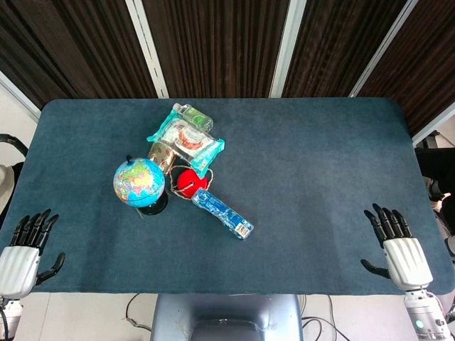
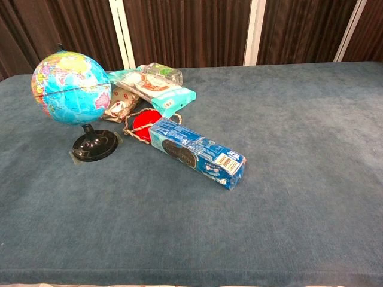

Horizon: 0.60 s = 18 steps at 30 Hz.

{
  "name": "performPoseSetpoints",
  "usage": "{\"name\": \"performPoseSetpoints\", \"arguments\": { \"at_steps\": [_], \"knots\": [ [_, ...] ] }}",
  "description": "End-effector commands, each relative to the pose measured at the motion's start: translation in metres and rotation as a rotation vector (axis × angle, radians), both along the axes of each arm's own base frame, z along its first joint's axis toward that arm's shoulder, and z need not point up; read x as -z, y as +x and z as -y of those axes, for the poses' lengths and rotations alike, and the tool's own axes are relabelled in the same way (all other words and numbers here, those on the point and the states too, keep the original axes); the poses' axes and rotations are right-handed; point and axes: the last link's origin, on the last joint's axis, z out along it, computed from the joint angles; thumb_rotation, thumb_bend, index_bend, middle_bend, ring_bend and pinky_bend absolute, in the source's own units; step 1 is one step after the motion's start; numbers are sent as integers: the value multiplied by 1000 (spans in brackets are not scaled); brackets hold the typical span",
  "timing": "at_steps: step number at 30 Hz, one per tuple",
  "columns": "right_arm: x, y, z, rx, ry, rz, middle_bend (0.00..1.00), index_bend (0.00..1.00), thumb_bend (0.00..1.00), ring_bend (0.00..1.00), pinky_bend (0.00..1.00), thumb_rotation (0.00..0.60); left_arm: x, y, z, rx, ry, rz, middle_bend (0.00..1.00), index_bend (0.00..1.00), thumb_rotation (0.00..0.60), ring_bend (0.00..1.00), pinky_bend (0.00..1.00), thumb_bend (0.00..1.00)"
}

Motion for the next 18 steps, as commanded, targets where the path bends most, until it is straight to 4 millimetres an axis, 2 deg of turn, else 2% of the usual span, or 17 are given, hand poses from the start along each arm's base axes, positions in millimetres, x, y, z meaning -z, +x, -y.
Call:
{"name": "performPoseSetpoints", "arguments": {
  "at_steps": [1, 7, 12, 18],
  "knots": [
    [0, 0, 0, 0, 0, 0, 0, 0, 118, 0, 0, 600, 3, 0, -1, -6, -14, 13, 0, 0, 600, 0, 0, 369],
    [-2, 0, -2, -1, -3, 4, 0, 0, 118, 0, 0, 600, 13, 4, -12, 23, -48, 116, 0, 0, 600, 0, 0, 361],
    [-2, -1, -1, 3, 1, 3, 0, 0, 118, 0, 0, 600, 24, 13, -39, 111, 4, 363, 0, 0, 600, 0, 0, 329],
    [-2, -2, 1, 9, -7, 3, 0, 0, 118, 0, 0, 600, 32, 31, -70, 161, 33, 514, 0, 0, 600, 0, 0, 308]
  ]
}}
